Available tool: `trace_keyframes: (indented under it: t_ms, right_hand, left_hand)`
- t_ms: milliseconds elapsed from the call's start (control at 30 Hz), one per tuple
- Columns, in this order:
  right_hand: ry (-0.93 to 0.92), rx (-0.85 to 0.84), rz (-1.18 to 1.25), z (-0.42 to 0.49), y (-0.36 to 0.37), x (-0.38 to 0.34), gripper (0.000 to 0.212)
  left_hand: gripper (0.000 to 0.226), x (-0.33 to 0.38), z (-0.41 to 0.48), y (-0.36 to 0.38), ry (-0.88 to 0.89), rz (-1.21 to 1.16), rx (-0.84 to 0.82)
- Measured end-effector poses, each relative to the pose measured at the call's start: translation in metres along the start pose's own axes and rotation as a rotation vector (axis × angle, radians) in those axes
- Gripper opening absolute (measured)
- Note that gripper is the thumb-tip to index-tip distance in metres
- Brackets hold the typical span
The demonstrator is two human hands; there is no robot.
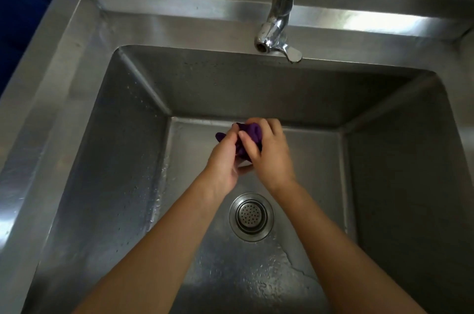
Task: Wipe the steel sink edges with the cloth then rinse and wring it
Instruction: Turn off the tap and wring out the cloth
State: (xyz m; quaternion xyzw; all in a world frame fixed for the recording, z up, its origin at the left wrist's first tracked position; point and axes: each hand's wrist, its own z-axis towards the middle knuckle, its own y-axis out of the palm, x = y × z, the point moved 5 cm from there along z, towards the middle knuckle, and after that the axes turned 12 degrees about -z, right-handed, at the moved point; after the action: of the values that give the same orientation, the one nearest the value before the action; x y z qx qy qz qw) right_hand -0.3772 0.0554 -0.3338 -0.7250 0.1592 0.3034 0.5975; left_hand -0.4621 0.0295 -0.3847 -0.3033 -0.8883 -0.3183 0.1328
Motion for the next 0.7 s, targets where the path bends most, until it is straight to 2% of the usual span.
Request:
trace_keyframes:
  t_ms: [67, 200, 267, 333, 467, 567, 700]
  right_hand:
    - [-0.045, -0.03, 0.043, 0.003, -0.002, -0.001, 0.029]
    - [-0.069, -0.087, 0.041, -0.003, -0.003, -0.009, 0.046]
    - [-0.141, -0.038, 0.014, -0.011, -0.006, -0.014, 0.056]
    - [-0.29, 0.019, -0.039, -0.018, -0.012, -0.022, 0.062]
    - [-0.566, 0.061, -0.18, -0.018, -0.02, -0.03, 0.065]
    - [-0.604, 0.053, -0.25, -0.009, -0.017, -0.027, 0.071]
    - [-0.634, 0.167, -0.286, -0.001, -0.023, -0.028, 0.067]
  left_hand:
    - [0.035, 0.005, -0.003, 0.0, 0.023, 0.072, 0.007]
    - [0.034, 0.014, -0.005, 0.003, 0.043, 0.095, 0.08]
    - [0.028, 0.014, -0.004, 0.006, 0.033, 0.071, 0.117]
    - [0.027, 0.014, -0.006, 0.009, 0.044, 0.069, 0.13]
    - [0.028, 0.013, -0.012, 0.009, 0.047, 0.009, 0.054]
    - [0.025, 0.017, -0.018, 0.011, 0.121, 0.063, 0.111]
    - [0.033, 0.015, -0.022, 0.013, 0.133, 0.085, 0.185]
